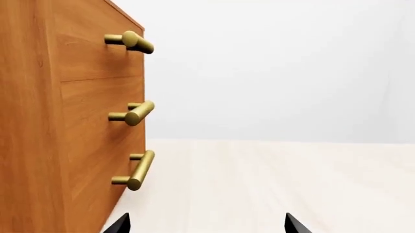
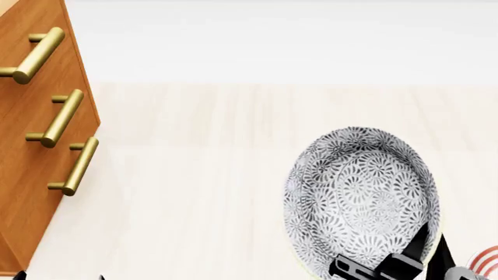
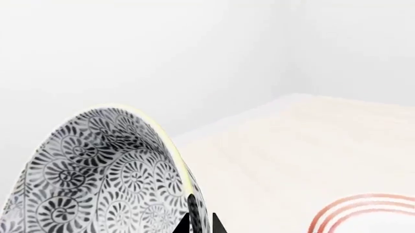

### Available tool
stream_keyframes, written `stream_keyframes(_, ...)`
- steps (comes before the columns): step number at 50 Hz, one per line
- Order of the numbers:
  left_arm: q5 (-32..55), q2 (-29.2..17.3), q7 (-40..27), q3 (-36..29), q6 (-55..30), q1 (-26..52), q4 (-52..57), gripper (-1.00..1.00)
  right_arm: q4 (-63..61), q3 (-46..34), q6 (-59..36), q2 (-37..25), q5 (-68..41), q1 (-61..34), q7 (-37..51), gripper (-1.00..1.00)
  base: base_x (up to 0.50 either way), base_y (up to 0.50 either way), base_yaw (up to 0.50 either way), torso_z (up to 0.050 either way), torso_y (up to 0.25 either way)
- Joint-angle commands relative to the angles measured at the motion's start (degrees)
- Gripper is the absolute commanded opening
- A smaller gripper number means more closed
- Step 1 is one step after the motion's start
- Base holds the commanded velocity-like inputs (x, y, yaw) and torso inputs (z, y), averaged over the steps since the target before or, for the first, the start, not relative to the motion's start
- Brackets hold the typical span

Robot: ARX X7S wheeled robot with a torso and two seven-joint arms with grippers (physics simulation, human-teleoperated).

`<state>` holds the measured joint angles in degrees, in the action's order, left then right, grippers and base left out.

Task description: Put the bowl on top of the cabinet.

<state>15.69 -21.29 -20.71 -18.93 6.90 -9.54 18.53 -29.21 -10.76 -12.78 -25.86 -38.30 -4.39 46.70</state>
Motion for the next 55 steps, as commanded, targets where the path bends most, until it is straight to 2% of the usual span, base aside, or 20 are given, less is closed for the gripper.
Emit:
stream_keyframes(1,0.24,-0.77,-0.23,0.28,0.53,-1.09,1.28,1.00,-1.22,-1.26,-6.71,-1.20,0.99,-7.07,2.78,-1.00,0.00,0.00,0.00,0.000,0.000)
stream_keyframes(22,0.42,-1.24,-0.53,0.31,1.01,-1.54,1.71,1.00,0.52,-8.02,-19.11,-3.51,7.06,-20.87,6.27,-1.00,0.00,0.00,0.00,0.000,0.000)
stream_keyframes(28,0.64,-1.26,-0.50,0.24,0.97,-1.34,1.57,1.00,5.53,-11.11,-18.95,-2.92,10.02,-24.39,4.18,-1.00,0.00,0.00,0.00,0.000,0.000)
stream_keyframes(36,1.15,-1.76,0.13,-0.22,0.90,-1.19,2.94,1.00,5.87,-10.34,-17.57,-3.40,8.72,-25.27,1.86,-1.00,0.00,0.00,0.00,0.000,0.000)
stream_keyframes(42,6.83,-4.74,3.09,-0.56,-2.54,-0.39,7.28,1.00,4.12,-10.87,-19.34,-3.39,8.24,-26.08,2.29,-1.00,0.00,0.00,0.00,0.000,0.000)
stream_keyframes(43,10.04,-5.89,4.69,-0.72,-3.76,0.12,8.83,1.00,4.56,-11.29,-21.08,-2.82,8.84,-26.77,3.85,-1.00,0.00,0.00,0.00,0.000,0.010)
stream_keyframes(47,14.00,-7.97,4.21,-0.88,-9.37,2.10,12.75,1.00,4.82,-12.19,-20.40,-2.25,9.01,-26.87,3.07,-1.00,0.00,0.00,0.00,0.000,0.000)
stream_keyframes(50,14.85,-8.47,1.17,-0.49,-13.51,3.63,15.44,1.00,3.96,-11.67,-20.52,-2.34,8.02,-26.72,2.86,-1.00,0.00,0.00,0.00,0.000,0.000)
stream_keyframes(55,15.82,-9.31,-0.20,-0.72,-16.86,5.12,17.75,1.00,4.21,-11.67,-20.08,-2.45,8.09,-26.35,2.66,-1.00,0.00,0.00,0.00,0.000,0.000)
